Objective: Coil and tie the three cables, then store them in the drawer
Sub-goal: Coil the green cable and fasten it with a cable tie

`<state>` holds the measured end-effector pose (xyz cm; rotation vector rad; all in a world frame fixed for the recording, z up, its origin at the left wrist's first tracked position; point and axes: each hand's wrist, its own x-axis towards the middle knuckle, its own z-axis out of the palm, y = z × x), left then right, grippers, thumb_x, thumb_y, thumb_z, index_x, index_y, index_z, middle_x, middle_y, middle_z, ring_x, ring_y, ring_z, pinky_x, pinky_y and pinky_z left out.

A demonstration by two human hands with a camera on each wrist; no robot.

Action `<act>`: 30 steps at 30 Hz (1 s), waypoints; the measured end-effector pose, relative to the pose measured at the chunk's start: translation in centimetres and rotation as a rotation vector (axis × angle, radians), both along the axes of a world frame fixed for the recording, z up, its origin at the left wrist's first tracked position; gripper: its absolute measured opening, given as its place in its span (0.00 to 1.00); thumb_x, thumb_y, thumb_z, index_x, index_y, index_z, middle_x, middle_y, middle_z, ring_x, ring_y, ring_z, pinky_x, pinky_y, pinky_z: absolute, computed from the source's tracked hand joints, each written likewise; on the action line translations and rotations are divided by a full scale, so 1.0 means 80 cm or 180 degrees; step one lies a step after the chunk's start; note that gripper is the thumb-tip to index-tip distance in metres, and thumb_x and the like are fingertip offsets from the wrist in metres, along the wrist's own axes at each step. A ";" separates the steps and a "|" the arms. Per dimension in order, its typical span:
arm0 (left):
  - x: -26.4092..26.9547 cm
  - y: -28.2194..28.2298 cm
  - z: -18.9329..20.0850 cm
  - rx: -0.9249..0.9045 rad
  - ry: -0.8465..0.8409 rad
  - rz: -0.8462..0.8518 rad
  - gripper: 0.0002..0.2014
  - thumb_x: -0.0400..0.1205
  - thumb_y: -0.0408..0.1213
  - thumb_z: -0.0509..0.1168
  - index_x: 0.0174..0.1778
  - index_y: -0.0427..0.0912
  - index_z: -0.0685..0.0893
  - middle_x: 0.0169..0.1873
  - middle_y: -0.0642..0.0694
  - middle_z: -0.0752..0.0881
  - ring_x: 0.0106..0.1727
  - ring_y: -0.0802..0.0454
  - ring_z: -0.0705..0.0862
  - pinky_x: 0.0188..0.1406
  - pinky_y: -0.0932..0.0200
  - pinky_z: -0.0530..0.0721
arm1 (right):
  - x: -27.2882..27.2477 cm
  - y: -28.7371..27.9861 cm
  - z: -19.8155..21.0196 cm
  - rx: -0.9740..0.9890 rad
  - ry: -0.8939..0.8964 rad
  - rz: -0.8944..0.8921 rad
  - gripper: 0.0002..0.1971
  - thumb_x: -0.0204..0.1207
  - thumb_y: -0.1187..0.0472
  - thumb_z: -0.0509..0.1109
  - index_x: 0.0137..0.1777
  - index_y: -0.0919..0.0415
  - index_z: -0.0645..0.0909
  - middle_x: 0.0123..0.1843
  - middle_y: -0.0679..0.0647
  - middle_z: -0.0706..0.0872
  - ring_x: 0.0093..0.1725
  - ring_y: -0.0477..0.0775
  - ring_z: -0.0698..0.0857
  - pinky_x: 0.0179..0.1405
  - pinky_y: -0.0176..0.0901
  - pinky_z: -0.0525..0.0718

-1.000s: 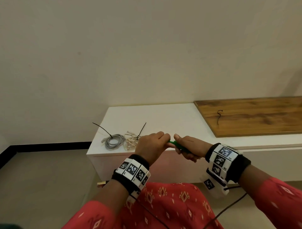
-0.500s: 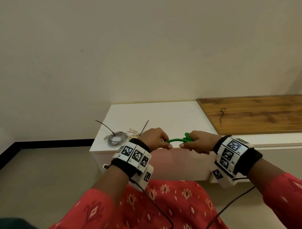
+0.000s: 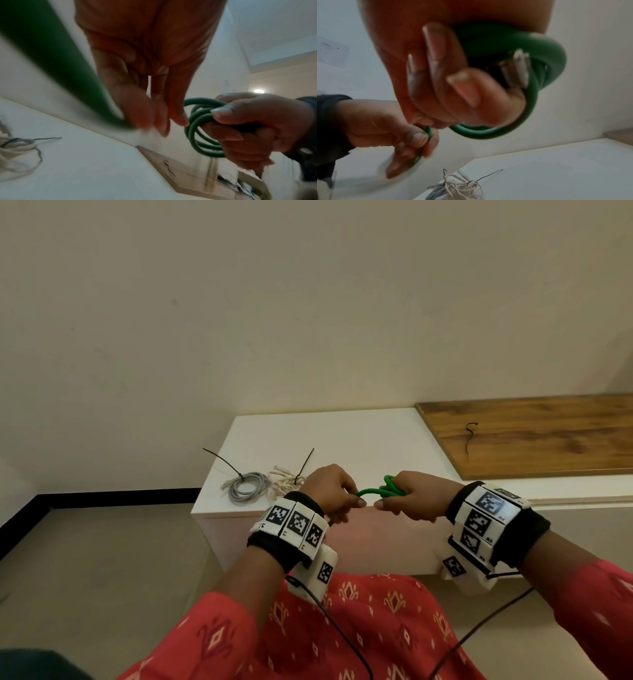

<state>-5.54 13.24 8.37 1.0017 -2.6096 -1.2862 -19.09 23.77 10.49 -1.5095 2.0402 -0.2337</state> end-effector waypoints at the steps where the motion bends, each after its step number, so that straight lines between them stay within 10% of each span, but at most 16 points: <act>1: 0.000 -0.001 0.001 0.0237 0.0071 -0.0076 0.13 0.76 0.34 0.70 0.52 0.31 0.83 0.33 0.41 0.83 0.34 0.50 0.83 0.39 0.50 0.87 | 0.001 0.000 0.000 0.0040 0.0002 0.0026 0.17 0.77 0.47 0.64 0.32 0.57 0.74 0.23 0.51 0.74 0.17 0.44 0.71 0.19 0.34 0.73; 8: 0.004 -0.004 0.002 0.0391 0.0004 -0.0609 0.12 0.77 0.30 0.67 0.56 0.32 0.81 0.30 0.48 0.83 0.27 0.63 0.84 0.24 0.70 0.83 | -0.004 0.000 0.002 0.0079 -0.0852 0.0047 0.19 0.79 0.53 0.63 0.28 0.60 0.74 0.14 0.48 0.70 0.13 0.46 0.67 0.16 0.34 0.70; 14: 0.001 -0.001 -0.012 -0.0463 0.1147 0.0138 0.06 0.77 0.33 0.67 0.44 0.34 0.87 0.29 0.48 0.77 0.32 0.53 0.76 0.35 0.57 0.79 | -0.015 0.003 0.001 0.0028 -0.2375 -0.0371 0.19 0.80 0.60 0.57 0.26 0.62 0.70 0.13 0.49 0.62 0.11 0.45 0.58 0.16 0.29 0.63; 19: -0.003 -0.010 -0.010 -0.1058 0.1980 0.0558 0.08 0.76 0.35 0.69 0.48 0.37 0.88 0.36 0.55 0.71 0.44 0.57 0.73 0.45 0.74 0.68 | -0.009 0.003 -0.008 0.0239 -0.3174 -0.0246 0.15 0.71 0.54 0.59 0.26 0.61 0.72 0.11 0.48 0.64 0.10 0.45 0.61 0.17 0.31 0.68; 23: -0.009 -0.005 -0.023 -0.1247 0.1750 0.0652 0.25 0.73 0.59 0.56 0.48 0.44 0.86 0.46 0.50 0.74 0.53 0.54 0.68 0.50 0.62 0.67 | -0.012 -0.002 0.003 0.0102 -0.4893 0.0423 0.13 0.67 0.52 0.68 0.29 0.60 0.76 0.11 0.46 0.69 0.09 0.43 0.67 0.17 0.32 0.75; 27: -0.012 0.006 -0.051 -0.0271 0.1716 0.0338 0.12 0.79 0.47 0.51 0.33 0.51 0.75 0.27 0.56 0.80 0.35 0.56 0.78 0.49 0.46 0.77 | -0.017 -0.004 0.022 -0.0511 -0.6007 0.0812 0.14 0.75 0.55 0.57 0.35 0.64 0.77 0.15 0.51 0.66 0.15 0.50 0.65 0.24 0.38 0.78; 30: -0.009 0.023 -0.065 0.0503 0.1475 0.0247 0.12 0.85 0.36 0.51 0.35 0.48 0.72 0.22 0.50 0.76 0.21 0.51 0.75 0.27 0.49 0.83 | -0.015 -0.001 0.035 -0.1623 -0.5779 0.0017 0.15 0.71 0.54 0.54 0.28 0.59 0.75 0.11 0.47 0.69 0.11 0.45 0.65 0.18 0.35 0.73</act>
